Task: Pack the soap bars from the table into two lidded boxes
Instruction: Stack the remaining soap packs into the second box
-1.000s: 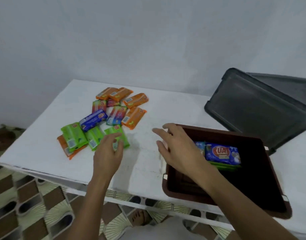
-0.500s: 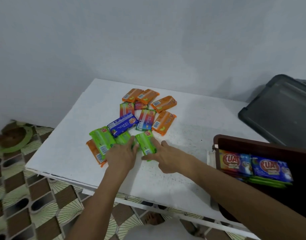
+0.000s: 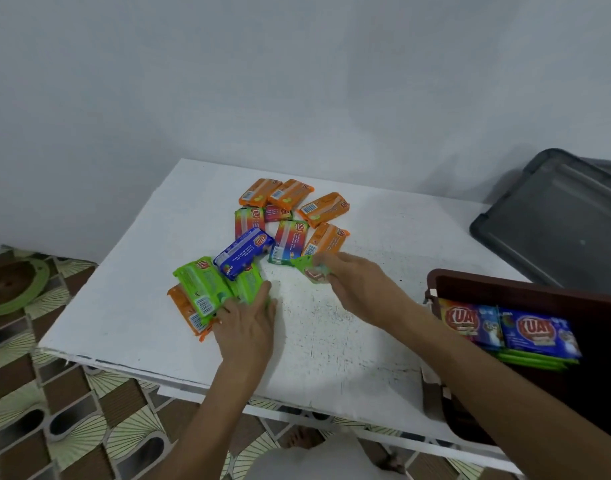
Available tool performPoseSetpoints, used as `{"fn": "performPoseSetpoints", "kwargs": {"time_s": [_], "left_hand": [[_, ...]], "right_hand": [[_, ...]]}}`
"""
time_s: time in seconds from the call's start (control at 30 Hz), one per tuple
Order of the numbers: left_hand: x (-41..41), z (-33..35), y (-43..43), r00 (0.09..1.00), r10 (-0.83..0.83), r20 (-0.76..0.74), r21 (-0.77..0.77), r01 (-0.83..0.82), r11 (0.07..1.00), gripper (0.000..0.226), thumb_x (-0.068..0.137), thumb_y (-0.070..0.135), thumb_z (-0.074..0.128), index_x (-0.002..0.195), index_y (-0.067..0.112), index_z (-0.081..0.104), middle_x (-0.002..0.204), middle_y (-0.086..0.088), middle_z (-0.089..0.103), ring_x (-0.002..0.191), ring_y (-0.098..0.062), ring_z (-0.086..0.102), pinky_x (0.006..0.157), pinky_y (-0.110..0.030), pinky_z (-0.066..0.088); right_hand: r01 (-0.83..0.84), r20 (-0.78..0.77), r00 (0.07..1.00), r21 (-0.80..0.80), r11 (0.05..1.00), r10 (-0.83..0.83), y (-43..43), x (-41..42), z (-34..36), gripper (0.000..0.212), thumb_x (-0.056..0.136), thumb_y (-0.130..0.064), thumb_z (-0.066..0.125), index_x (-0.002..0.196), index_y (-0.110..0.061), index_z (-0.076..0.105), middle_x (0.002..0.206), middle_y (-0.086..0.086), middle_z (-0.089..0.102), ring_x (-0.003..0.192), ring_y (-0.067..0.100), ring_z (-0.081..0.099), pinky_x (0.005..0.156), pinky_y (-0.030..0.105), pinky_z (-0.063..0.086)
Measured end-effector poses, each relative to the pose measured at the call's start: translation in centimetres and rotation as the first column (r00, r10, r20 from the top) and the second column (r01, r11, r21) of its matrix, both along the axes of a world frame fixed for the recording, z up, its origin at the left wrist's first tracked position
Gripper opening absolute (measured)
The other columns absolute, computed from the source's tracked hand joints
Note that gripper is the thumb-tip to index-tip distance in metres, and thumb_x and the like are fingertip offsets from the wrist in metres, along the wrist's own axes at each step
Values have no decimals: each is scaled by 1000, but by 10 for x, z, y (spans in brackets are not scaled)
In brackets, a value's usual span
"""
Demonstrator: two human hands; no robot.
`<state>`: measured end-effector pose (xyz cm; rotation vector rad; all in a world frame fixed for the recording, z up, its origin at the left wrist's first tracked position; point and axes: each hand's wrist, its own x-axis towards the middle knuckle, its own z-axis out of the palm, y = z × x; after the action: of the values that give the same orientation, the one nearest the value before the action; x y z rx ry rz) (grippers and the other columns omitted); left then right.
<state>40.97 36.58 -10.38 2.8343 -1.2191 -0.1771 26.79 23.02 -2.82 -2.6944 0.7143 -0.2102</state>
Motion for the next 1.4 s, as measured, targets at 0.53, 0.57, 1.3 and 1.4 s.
{"fn": "performPoseSetpoints", "kwargs": {"time_s": [0.53, 0.57, 1.3, 1.4], "left_hand": [[-47, 70, -23, 392, -442, -807, -576, -355, 737, 98, 86, 7, 68, 142, 58, 7, 118, 25, 58, 107, 0, 60, 89, -34, 50], [-53, 73, -28, 387, -473, -792, -600, -352, 718, 103, 85, 5, 69, 142, 59, 3, 125, 22, 56, 107, 2, 60, 88, -31, 51], [-186, 84, -73, 319, -662, -678, -722, -457, 519, 81, 74, -26, 62, 130, 23, 29, 101, 15, 70, 97, -10, 68, 78, -22, 55], [-191, 83, -72, 316, -650, -691, -707, -482, 518, 80, 74, -24, 63, 129, 23, 30, 101, 11, 70, 96, -11, 69, 75, -23, 56]], "right_hand": [[180, 296, 868, 560, 809, -398, -18, -131, 56, 36, 98, -17, 55, 126, -39, 57, 109, -9, 67, 86, 17, 70, 73, 43, 60], [177, 303, 860, 578, 797, -411, -19, -142, 58, 36, 98, -16, 55, 126, -38, 58, 111, -7, 68, 91, 18, 70, 75, 44, 61], [304, 149, 819, 706, 640, -554, -34, -248, 4, 46, 93, -12, 62, 137, -25, 54, 121, 4, 65, 90, 11, 72, 78, 31, 60], [463, 71, 853, 356, 812, -517, -30, -237, -3, 42, 95, -25, 60, 137, -25, 55, 106, -8, 59, 83, 3, 55, 70, 9, 40]]}}
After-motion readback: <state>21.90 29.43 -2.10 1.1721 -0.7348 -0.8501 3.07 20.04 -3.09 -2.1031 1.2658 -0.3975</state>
